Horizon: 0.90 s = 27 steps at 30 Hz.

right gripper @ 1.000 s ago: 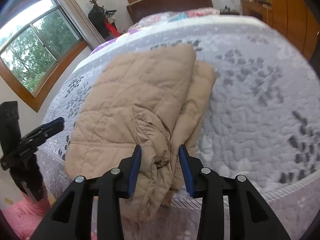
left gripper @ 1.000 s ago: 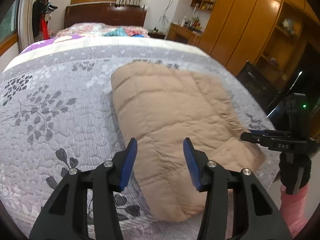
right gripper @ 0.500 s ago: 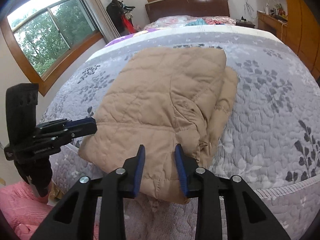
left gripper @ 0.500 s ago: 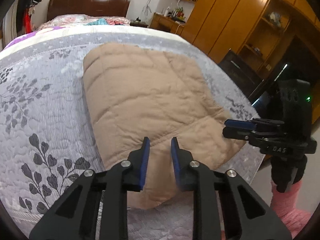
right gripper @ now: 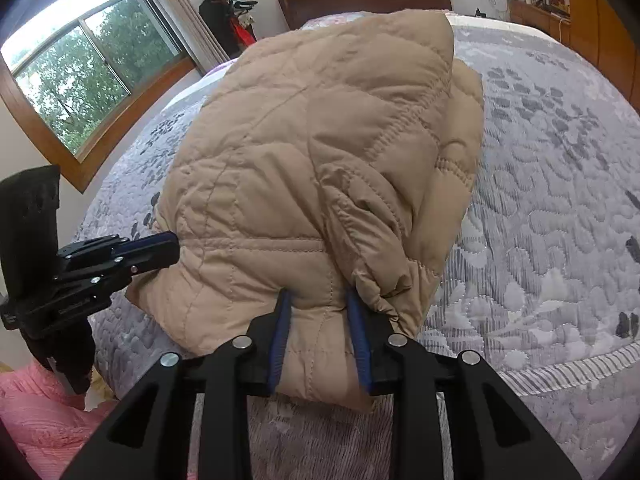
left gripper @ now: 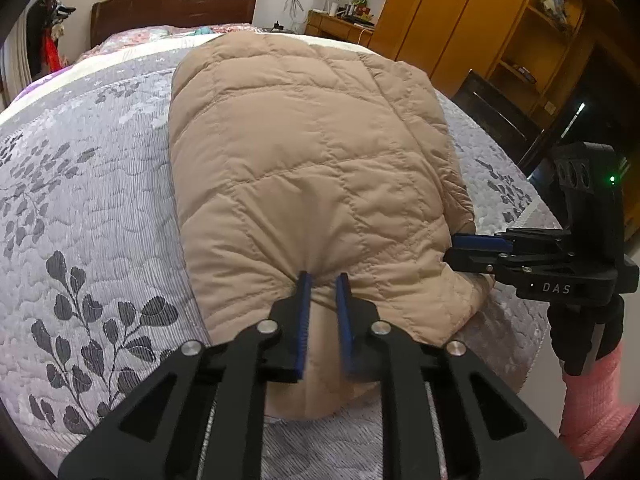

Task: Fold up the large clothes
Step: 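Grasp the folded coat edge with the right gripper while the left gripper grasps it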

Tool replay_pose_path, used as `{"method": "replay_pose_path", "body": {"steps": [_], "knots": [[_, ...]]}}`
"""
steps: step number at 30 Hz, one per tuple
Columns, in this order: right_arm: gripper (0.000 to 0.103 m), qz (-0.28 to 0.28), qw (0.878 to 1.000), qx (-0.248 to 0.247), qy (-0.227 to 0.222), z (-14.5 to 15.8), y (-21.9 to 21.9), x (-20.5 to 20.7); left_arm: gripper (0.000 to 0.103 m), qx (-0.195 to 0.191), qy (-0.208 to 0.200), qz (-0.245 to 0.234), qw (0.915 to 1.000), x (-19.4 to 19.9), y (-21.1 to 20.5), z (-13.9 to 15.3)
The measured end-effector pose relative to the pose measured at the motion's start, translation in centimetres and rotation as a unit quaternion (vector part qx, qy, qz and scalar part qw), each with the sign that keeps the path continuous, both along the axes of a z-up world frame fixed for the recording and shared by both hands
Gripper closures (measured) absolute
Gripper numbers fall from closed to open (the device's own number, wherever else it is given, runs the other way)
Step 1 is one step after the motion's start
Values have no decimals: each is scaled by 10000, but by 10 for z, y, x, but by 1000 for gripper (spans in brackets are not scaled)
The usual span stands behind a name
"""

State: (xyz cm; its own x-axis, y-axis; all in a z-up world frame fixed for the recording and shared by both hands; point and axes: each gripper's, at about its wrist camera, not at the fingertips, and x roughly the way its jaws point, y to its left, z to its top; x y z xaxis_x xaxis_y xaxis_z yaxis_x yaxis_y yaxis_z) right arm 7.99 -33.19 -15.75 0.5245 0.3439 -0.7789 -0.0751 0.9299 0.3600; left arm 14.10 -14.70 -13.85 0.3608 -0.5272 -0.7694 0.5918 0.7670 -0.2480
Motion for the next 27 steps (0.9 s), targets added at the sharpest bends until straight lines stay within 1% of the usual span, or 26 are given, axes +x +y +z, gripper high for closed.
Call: {"method": "replay_pose_path", "body": {"steps": [2,4,6,8,10,12,15,18,20,22,23,27], "knots": [[75,-21,10000,13,11,1,1,0,94,-35,37,38,10000,2,2,-2],[75,-18,10000,17,29,5,2,1,93,-26,54,55,10000,2,3,2],[73,10,10000,88,11,17,0,0,93,-31,75,67,9999,0,3,10],[73,56,9997,188,-117,32,-7,0,93,-70,97,43,9999,1,5,21],[73,97,9993,203,-301,51,-10,3,93,-128,-17,71,9999,5,6,35],[73,40,9990,36,-451,68,-13,13,90,-133,-182,84,9997,11,5,46],[73,-12,9986,-107,-516,80,-16,36,89,-127,-331,158,9992,28,1,57],[73,-27,9983,-265,-513,84,-13,59,89,-78,-423,190,9989,46,-8,63],[73,2,9985,-249,-478,85,-13,73,89,-40,-422,147,9990,58,-16,63],[73,1,9986,-316,-426,82,-11,88,89,19,-395,132,9991,69,-23,59],[73,-10,9987,-348,-383,79,-11,94,89,69,-313,139,9994,78,-27,54],[73,19,9992,-334,-205,66,-14,116,89,82,-215,38,9997,95,-35,44]]}}
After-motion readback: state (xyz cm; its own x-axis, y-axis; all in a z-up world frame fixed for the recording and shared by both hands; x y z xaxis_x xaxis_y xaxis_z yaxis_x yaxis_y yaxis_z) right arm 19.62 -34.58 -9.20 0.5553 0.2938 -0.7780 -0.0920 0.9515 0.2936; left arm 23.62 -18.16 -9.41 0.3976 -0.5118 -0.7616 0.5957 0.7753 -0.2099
